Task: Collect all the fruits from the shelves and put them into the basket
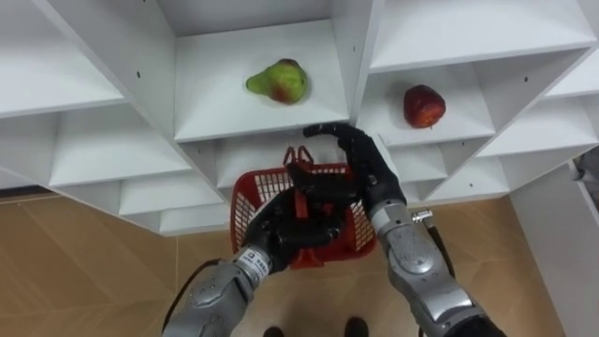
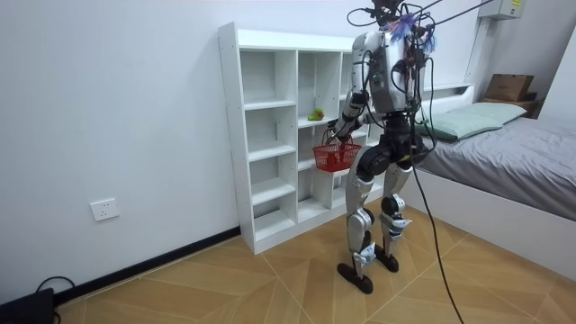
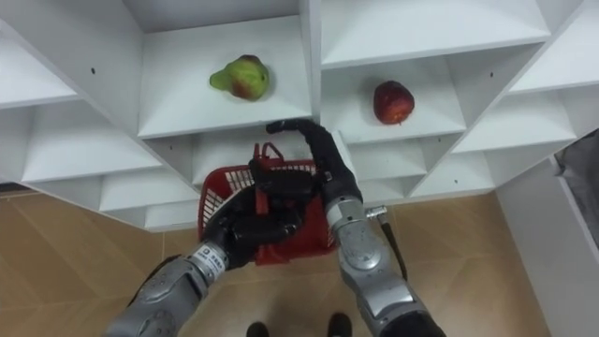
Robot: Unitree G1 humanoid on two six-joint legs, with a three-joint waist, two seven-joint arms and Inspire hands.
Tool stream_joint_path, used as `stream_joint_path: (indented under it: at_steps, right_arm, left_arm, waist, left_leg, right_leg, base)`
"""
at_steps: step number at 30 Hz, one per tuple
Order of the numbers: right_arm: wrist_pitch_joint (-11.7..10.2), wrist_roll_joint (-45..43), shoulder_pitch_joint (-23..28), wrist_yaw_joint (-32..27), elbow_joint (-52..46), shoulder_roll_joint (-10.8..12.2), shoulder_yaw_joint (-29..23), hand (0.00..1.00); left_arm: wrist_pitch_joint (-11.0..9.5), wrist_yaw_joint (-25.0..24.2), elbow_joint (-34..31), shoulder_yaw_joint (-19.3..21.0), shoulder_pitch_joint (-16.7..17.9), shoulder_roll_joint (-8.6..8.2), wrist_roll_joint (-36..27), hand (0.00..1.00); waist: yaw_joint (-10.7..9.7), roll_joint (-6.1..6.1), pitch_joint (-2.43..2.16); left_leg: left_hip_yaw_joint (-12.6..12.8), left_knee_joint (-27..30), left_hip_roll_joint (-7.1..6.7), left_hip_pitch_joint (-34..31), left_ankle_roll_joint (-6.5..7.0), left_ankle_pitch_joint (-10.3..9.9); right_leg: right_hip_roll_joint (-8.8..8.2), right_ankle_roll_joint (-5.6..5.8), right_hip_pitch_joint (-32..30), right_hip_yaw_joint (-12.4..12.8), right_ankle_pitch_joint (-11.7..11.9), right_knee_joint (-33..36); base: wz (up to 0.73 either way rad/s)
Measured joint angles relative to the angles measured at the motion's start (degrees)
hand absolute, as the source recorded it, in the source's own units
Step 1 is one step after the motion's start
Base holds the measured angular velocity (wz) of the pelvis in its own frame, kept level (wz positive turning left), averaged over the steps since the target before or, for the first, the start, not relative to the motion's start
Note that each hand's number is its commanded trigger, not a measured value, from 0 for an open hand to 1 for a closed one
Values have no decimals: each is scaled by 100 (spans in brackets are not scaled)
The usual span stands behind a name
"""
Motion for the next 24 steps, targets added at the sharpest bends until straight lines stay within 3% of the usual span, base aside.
stream_joint_path:
  at_steps: [10, 24]
  right_arm:
    - [-54, -100, 20, 130, 20, -70, 27, 0]
    - [-84, -414, 82, 195, 26, -118, 36, 0]
  left_arm:
    - [0, -14, -75, 8, 1, 211, 445, 100]
    - [77, -65, -73, -1, 7, 318, 565, 100]
  waist:
    - [5, 11, -7]
    - [-9, 53, -25]
  left_leg:
    - [11, 2, 29, -27, -2, 1]
    - [6, 3, 38, -35, -2, 1]
  right_leg:
    - [54, -11, 4, -1, 52, -88]
    - [54, -16, 23, 10, 76, -126]
  base:
    - [0]
    - [0]
